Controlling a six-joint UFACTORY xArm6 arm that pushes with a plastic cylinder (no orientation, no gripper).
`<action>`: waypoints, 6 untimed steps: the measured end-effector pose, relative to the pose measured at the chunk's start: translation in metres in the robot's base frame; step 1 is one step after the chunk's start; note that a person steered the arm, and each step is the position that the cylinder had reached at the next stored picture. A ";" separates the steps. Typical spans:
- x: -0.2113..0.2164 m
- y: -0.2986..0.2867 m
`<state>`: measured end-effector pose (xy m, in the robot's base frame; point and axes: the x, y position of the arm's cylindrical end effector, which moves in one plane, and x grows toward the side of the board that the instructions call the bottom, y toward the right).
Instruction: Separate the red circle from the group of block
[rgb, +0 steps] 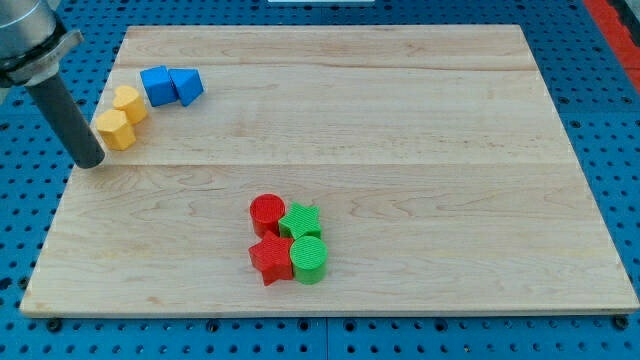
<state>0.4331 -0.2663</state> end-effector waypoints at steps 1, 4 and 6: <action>-0.011 0.015; 0.080 0.024; 0.161 0.115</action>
<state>0.5938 -0.1515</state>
